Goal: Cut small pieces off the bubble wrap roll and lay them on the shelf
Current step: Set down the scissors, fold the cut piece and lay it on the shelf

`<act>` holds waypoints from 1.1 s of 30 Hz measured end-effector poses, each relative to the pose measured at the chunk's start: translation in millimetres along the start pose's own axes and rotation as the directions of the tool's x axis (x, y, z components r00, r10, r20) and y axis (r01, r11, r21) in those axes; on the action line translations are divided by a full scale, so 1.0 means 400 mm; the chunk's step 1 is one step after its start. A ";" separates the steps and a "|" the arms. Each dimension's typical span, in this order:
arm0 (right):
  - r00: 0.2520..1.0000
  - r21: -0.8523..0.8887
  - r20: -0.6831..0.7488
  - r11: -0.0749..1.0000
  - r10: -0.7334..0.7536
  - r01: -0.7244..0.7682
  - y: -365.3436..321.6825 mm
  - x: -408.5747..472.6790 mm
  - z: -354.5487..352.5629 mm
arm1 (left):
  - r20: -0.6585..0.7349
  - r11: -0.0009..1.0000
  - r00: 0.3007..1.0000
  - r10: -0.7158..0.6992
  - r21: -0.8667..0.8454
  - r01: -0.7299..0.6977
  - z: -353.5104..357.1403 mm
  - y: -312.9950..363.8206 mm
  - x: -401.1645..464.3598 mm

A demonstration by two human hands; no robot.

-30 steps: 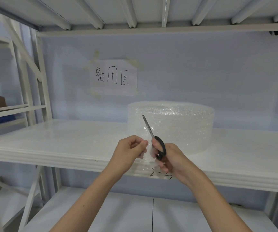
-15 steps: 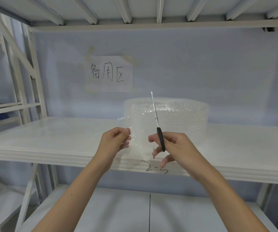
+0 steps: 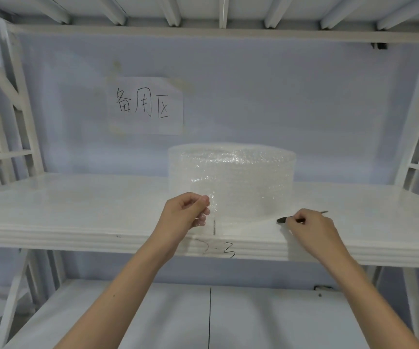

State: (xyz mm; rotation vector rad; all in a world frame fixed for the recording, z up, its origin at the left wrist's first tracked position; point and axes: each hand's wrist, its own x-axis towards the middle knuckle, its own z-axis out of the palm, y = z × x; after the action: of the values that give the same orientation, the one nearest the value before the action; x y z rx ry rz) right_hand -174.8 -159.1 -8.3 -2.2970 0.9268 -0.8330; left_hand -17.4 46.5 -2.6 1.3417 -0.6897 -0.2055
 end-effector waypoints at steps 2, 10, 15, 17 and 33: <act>0.999 -0.194 0.041 0.981 0.017 -0.009 0.000 0.019 -0.008 | 0.008 1.000 1.000 0.003 0.006 -0.003 0.003 0.001 0.000; 0.943 -0.079 -0.152 0.955 -0.296 0.287 -0.079 -0.022 0.047 | 0.093 1.000 0.996 -0.003 0.016 0.002 -0.015 0.017 0.002; 0.897 0.500 0.253 0.843 -0.362 0.199 -0.233 -0.072 0.099 | 0.105 1.000 0.994 -0.002 0.019 0.000 -0.039 0.036 -0.006; 0.887 0.545 0.276 0.820 -0.369 0.172 -0.266 -0.076 0.123 | 0.099 1.000 0.995 0.004 0.025 -0.006 -0.056 0.041 -0.012; 0.869 0.821 0.308 0.570 -0.387 -0.037 -0.358 -0.077 0.197 | 0.017 0.995 1.000 -0.018 -0.100 0.020 -0.173 0.041 -0.047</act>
State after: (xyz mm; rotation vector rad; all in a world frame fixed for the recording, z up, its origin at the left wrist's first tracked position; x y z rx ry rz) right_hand -77.1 -28.0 21.5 -1.6188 0.0125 -0.5572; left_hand 3.0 117.0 1.9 1.2521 -0.6718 -0.2629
